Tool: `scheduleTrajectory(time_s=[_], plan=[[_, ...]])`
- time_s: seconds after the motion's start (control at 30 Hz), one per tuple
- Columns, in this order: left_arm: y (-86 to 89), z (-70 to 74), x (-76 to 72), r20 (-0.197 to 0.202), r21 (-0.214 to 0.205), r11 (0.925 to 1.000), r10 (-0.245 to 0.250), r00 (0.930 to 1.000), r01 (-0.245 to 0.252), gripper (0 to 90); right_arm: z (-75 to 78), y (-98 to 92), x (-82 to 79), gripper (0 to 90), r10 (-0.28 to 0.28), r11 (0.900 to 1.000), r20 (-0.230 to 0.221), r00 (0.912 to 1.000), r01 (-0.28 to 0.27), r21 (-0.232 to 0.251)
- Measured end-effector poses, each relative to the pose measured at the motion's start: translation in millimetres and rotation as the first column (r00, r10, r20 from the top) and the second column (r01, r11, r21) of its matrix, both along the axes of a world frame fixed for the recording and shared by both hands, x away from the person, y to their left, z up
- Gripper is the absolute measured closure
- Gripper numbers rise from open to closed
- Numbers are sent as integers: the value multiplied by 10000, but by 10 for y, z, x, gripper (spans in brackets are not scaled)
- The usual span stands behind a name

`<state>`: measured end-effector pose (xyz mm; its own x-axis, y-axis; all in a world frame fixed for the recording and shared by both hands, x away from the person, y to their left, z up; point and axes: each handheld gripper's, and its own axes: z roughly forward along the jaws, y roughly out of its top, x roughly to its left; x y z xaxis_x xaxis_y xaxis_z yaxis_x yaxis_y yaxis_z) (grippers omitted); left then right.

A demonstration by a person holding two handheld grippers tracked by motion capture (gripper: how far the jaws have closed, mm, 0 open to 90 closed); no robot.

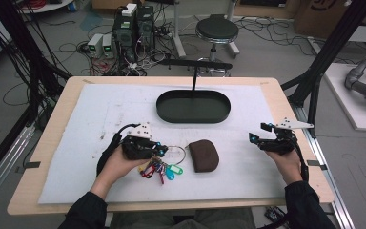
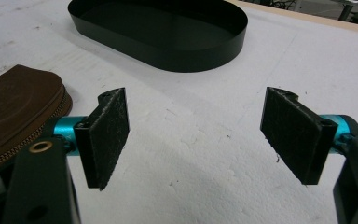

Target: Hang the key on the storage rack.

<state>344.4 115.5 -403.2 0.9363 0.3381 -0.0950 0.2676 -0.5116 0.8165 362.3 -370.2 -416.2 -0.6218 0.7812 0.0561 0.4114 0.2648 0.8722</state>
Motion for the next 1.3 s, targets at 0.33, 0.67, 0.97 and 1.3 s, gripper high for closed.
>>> scheduleTrajectory(time_s=[0.33, 0.67, 0.97, 1.3], plan=[[32, 58, -17, 242, -350, 9992, 179, 9995, -170, 863, -1, -3, 1, 241, -19, 10000, -38, 10000, 19, 14], [34, 200, -35, 664, -808, 9965, 276, 9974, -222, 863, -4, -3, 6, 241, -60, 10000, -43, 10000, 60, 11], [21, 347, -42, 1065, -1267, 9913, 481, 9932, -345, 863, -5, -9, 10, 244, -98, 9999, -66, 9999, 98, 27], [-52, 592, 14, 1689, -2023, 9783, 789, 9825, -438, 864, -12, -6, 25, 247, -95, 10000, -20, 10000, 95, -1]])
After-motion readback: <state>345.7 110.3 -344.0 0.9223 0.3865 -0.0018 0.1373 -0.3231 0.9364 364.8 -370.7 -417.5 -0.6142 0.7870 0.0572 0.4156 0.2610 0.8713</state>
